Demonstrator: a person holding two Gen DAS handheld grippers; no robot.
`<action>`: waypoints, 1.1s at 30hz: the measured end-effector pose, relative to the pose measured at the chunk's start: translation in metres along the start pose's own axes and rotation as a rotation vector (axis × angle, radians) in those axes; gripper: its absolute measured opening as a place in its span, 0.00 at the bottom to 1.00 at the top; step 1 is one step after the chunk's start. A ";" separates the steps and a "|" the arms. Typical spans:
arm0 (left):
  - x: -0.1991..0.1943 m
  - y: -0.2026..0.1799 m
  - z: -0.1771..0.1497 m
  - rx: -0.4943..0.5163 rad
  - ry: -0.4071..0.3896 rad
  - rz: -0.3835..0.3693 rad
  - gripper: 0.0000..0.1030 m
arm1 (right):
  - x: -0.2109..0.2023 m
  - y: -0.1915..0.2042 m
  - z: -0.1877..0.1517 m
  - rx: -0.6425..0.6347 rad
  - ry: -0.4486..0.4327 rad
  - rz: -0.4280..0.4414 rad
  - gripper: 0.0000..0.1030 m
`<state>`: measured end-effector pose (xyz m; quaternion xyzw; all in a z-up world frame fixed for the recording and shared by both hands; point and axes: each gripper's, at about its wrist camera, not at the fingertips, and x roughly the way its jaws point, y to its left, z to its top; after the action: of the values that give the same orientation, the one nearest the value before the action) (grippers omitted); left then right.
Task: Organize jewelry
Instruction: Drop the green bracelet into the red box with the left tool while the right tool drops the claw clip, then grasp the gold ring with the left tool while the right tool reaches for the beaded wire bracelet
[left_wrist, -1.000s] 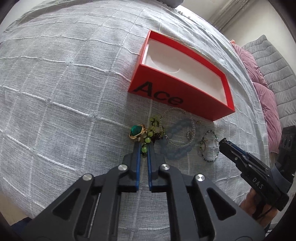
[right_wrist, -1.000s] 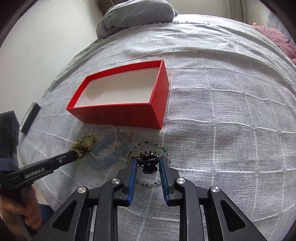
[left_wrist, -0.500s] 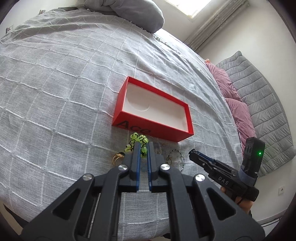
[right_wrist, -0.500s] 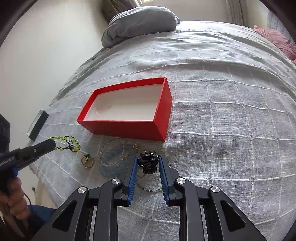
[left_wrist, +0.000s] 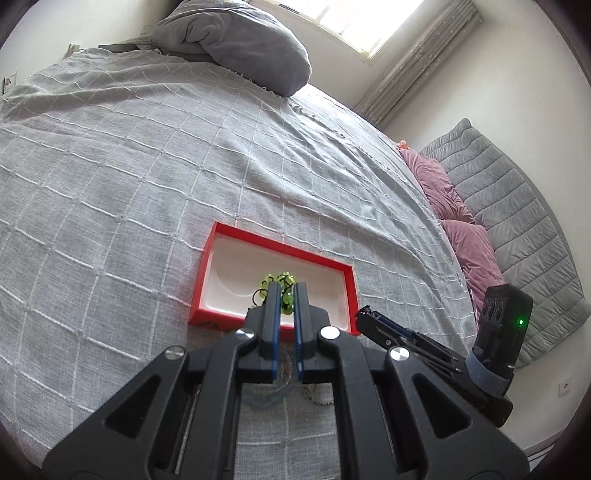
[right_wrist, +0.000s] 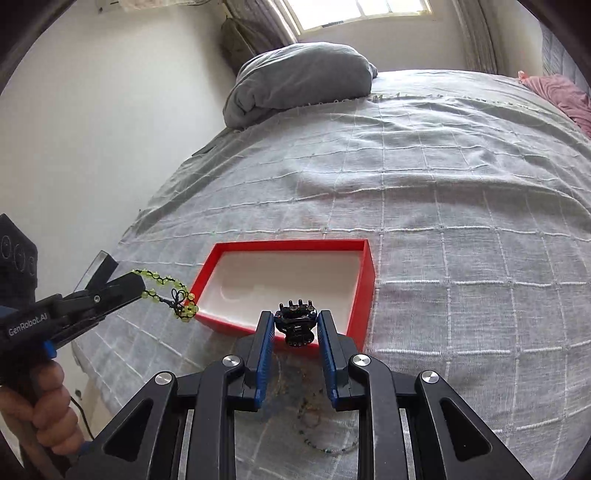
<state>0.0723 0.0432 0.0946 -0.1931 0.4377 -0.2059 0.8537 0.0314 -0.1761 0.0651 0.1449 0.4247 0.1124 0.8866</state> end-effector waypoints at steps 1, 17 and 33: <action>0.004 0.000 0.003 -0.001 -0.002 0.001 0.07 | 0.004 0.000 0.002 0.001 0.000 -0.009 0.24; 0.037 0.007 0.005 -0.045 0.058 0.087 0.09 | 0.013 -0.014 0.013 0.030 0.011 -0.069 0.48; -0.002 0.030 -0.026 0.001 0.086 0.154 0.32 | -0.024 -0.047 -0.016 0.132 0.021 -0.073 0.53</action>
<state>0.0555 0.0653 0.0665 -0.1496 0.4873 -0.1478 0.8476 0.0077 -0.2251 0.0561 0.1862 0.4455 0.0535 0.8741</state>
